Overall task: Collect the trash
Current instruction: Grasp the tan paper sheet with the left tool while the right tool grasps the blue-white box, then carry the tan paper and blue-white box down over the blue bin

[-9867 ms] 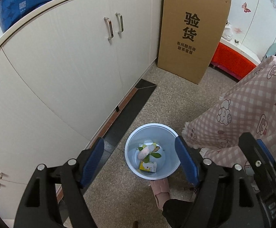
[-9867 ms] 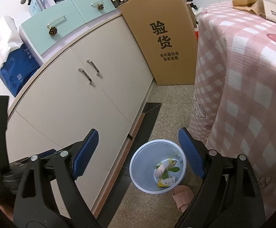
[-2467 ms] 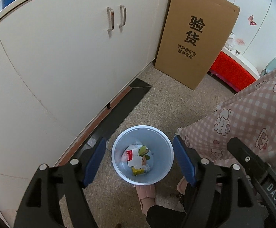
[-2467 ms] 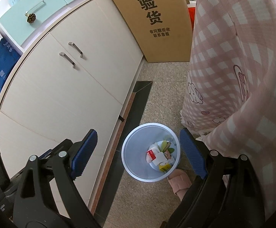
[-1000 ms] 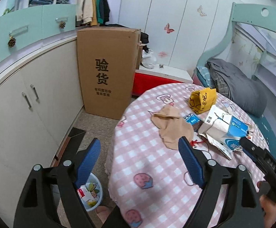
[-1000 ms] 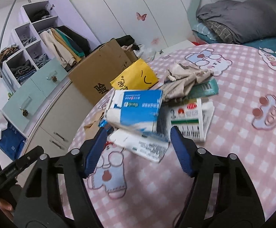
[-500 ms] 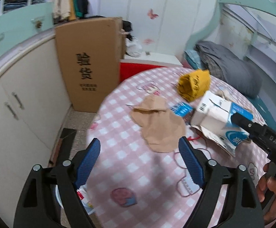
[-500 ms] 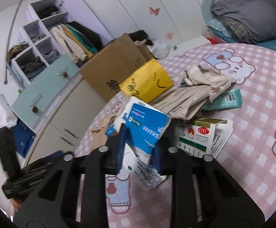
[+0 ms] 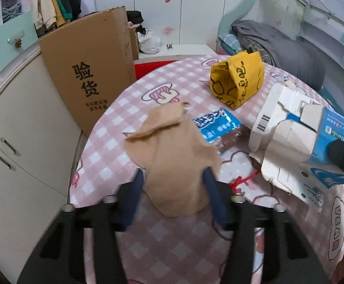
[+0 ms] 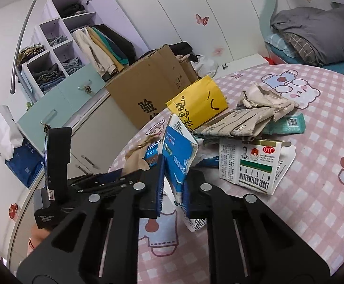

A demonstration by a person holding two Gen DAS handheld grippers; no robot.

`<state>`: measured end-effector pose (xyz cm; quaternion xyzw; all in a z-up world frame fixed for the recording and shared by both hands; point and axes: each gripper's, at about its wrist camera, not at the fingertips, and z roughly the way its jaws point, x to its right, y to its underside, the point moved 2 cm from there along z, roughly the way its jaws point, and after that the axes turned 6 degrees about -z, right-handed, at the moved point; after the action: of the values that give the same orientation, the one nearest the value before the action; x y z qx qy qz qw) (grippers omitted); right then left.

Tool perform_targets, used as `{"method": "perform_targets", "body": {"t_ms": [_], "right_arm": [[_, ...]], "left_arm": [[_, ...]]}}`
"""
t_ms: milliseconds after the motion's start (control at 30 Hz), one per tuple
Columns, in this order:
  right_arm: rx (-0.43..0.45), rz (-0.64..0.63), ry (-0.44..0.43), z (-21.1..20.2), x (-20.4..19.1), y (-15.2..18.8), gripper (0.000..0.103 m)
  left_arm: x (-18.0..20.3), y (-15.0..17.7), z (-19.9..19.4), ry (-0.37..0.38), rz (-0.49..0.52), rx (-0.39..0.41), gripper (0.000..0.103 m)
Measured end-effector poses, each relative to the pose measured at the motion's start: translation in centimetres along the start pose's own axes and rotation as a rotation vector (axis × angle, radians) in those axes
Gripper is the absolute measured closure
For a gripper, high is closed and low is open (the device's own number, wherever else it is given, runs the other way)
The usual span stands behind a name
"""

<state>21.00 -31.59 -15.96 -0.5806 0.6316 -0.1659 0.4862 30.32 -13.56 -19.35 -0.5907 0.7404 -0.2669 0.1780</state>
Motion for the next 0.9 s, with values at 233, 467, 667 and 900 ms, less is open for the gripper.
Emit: {"method": "perform_targets", "body": {"t_ms": [233, 467, 667, 900], "right_arm": [[0.036, -0.041, 0.032, -1.4, -2.2, -0.3, 0.097], [0.067, -0.061, 0.025, -3.1, -4.4, -0.7, 0.097], [0.091, -0.102, -0.002, -4.7, -7.5, -0.8, 0.097], [0.073, -0.157, -0.062, -4.7, -12.7, -0.2, 0.097]], "left_arm": [[-0.4, 1.2, -2.5, 0.084, -0.005, 0.052, 0.100], [-2.5, 1.9, -7.1, 0.200, -0.108, 0.127, 0.100], [-4.3, 2.6, -11.4, 0.220, -0.163, 0.203, 0.100], [-7.4, 4.6, -15.0, 0.210, -0.219, 0.240, 0.100]]}}
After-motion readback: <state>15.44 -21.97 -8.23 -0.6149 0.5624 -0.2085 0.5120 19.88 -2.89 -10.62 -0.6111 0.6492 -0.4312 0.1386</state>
